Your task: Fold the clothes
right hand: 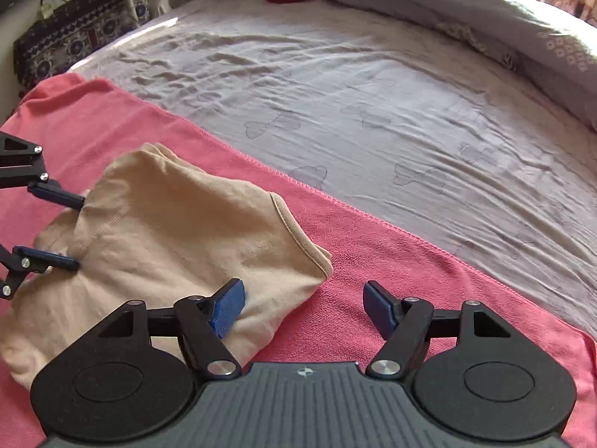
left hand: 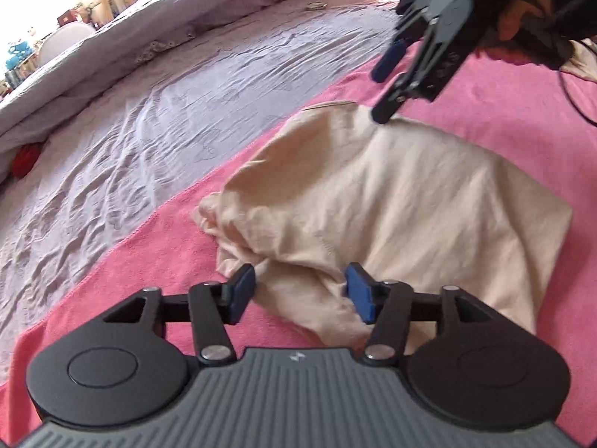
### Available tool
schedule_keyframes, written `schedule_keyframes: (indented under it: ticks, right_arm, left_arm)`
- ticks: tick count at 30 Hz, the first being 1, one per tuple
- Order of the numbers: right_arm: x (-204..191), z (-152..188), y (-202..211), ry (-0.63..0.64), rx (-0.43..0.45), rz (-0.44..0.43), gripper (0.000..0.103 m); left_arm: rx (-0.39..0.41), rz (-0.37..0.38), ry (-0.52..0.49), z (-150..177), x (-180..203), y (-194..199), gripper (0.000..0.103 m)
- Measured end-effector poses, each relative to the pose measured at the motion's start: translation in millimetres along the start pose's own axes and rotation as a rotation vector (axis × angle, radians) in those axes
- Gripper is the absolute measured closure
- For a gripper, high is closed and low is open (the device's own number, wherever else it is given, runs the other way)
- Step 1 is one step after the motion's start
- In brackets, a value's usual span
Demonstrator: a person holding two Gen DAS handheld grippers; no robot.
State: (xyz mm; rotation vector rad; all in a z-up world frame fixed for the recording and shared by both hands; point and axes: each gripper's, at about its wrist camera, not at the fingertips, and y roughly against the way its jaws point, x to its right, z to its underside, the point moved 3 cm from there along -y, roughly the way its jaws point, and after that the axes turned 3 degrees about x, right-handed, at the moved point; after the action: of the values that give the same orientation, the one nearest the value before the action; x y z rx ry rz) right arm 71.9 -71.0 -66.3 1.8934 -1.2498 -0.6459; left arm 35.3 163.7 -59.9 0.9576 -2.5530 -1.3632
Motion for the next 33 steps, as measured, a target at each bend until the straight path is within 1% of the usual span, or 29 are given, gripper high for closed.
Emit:
schedule_keyframes:
  ticks: [1,2,3,4,5,6,8,10,11,12,13,14,15,16,18,19,20,22,24,25,27,29,30,31,32,33]
  right_arm:
    - [-11,3,10,0.014,0.021,-0.032,0.033]
    - [-27,6,16,0.045,0.039,-0.061,0.033]
    - [-43,11,22,0.080,0.055,-0.086,0.033]
    - [-60,15,28,0.115,0.072,-0.111,0.033]
    - [-76,21,30,0.149,0.073,-0.117,0.033]
    - [-91,29,30,0.182,0.070,-0.117,0.033]
    - [-96,46,33,0.199,0.041,-0.103,0.033]
    - [-97,64,36,0.208,0.010,-0.088,0.031]
    - [-97,73,38,0.213,-0.006,-0.081,0.031]
    - [-98,82,40,0.218,-0.022,-0.073,0.030]
    - [-98,91,42,0.223,-0.038,-0.066,0.030]
    - [-99,100,43,0.227,-0.054,-0.058,0.028]
    - [-99,109,45,0.232,-0.069,-0.051,0.025]
    - [-91,115,48,0.193,-0.094,-0.053,0.025]
    - [-74,117,57,0.097,-0.118,-0.038,0.025]
    - [-66,117,62,0.050,-0.127,-0.028,0.025]
    - [-65,112,67,0.038,-0.105,-0.018,0.026]
    - [-68,100,77,0.037,-0.043,0.001,0.026]
    - [-77,86,79,0.033,0.018,-0.047,0.024]
    - [-83,79,78,0.037,0.043,-0.075,0.023]
    - [-98,71,67,0.082,0.071,-0.111,0.022]
    - [-113,74,52,0.137,0.060,-0.129,0.022]
    - [-117,81,47,0.159,0.048,-0.121,0.022]
    - [-119,89,43,0.180,0.036,-0.108,0.022]
    - [-122,98,39,0.202,0.023,-0.095,0.022]
    - [-120,105,40,0.203,0.017,-0.092,0.022]
  left_arm:
    - [-0.017,-0.062,-0.003,-4,-5,1,0.035]
    - [-0.023,-0.119,-0.003,-9,-11,2,0.042]
    - [-0.018,-0.156,0.006,-13,-15,4,0.050]
    - [-0.004,-0.160,0.028,-18,-19,8,0.052]
    - [0.022,-0.107,0.062,-24,-20,14,0.052]
    - [0.049,-0.038,0.081,-30,-16,19,0.052]
    - [0.082,0.086,0.071,-39,-1,24,0.051]
    - [0.057,0.151,-0.005,-38,24,19,0.050]
    - [0.020,0.165,-0.055,-31,36,12,0.050]
    - [-0.025,0.164,-0.104,-22,46,6,0.049]
    - [-0.041,0.156,-0.145,-12,54,3,0.048]
    - [-0.022,0.137,-0.177,-2,57,4,0.048]
    - [-0.016,0.127,-0.180,6,57,5,0.048]
    - [-0.026,0.127,-0.149,9,53,7,0.047]
    - [-0.055,0.129,-0.087,10,43,12,0.044]
    - [-0.070,0.117,-0.070,8,39,15,0.044]
    - [-0.077,0.098,-0.053,5,36,19,0.044]
    - [-0.065,0.084,-0.002,0,31,29,0.048]
    - [-0.032,0.142,0.087,-9,27,38,0.049]
    - [-0.022,0.166,0.110,-12,29,39,0.048]
    - [-0.019,0.191,0.129,-15,35,36,0.047]
    - [-0.044,0.194,0.130,-11,46,27,0.048]
    - [-0.064,0.193,0.124,-7,52,22,0.048]
    - [-0.090,0.185,0.104,0,60,18,0.048]
    - [-0.114,0.159,0.061,9,69,14,0.048]
    - [-0.118,0.129,0.016,18,75,14,0.046]
